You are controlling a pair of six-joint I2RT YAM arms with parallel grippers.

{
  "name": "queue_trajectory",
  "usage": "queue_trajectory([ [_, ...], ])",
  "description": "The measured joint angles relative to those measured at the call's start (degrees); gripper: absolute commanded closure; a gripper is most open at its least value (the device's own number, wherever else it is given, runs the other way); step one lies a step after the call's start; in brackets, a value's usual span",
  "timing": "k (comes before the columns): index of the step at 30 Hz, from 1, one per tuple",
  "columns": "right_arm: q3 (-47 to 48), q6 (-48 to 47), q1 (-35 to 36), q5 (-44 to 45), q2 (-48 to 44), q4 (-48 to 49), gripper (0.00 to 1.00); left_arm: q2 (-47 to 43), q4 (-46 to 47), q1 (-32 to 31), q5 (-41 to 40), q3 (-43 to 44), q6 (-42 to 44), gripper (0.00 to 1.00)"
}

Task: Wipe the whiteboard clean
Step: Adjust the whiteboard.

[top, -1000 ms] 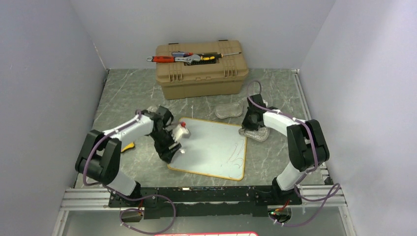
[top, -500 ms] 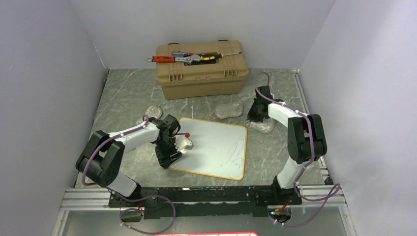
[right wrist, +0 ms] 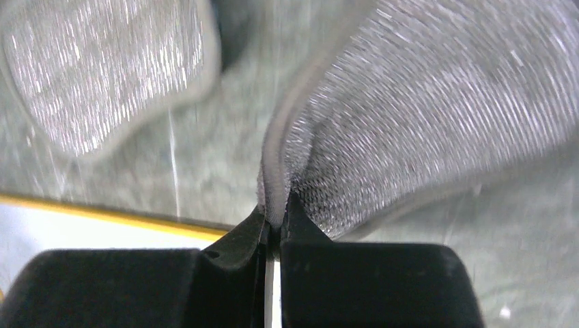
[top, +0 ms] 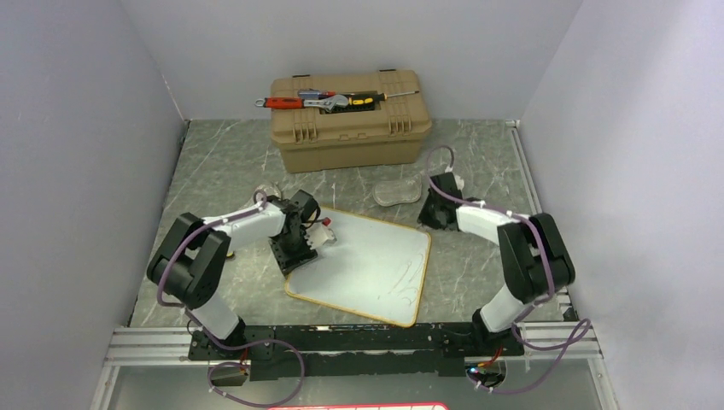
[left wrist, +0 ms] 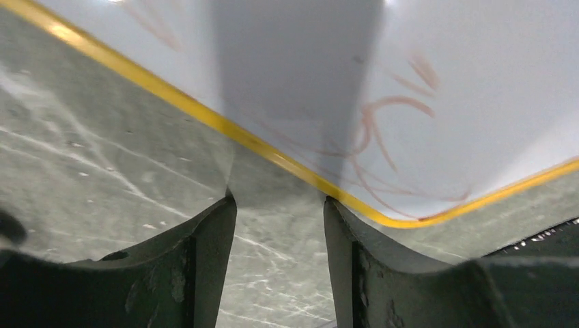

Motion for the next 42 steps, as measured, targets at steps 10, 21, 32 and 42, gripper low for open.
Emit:
queue_trajectory([
  [10, -14.3, 6.7, 4.5, 0.9, -15.4, -2.1, 1.0, 6.1, -2.0, 1.6, -1.9, 7.2, -0.8, 0.44],
  [21, -9.7, 4.7, 3.8, 1.7, -12.2, -6.9, 1.0, -4.5, -1.9, 7.1, 7.0, 7.7, 7.3, 0.39],
  [32, -4.2, 2.0, 2.7, -1.5, -7.3, -11.5, 1.0, -15.9, -6.4, -1.6, 9.8, -10.1, 12.5, 0.38],
  [42, -3.6, 1.6, 1.9, -3.1, -6.6, -12.1, 1.0, -15.1, 0.0, -8.6, 3.3, -12.4, 10.1, 0.3],
])
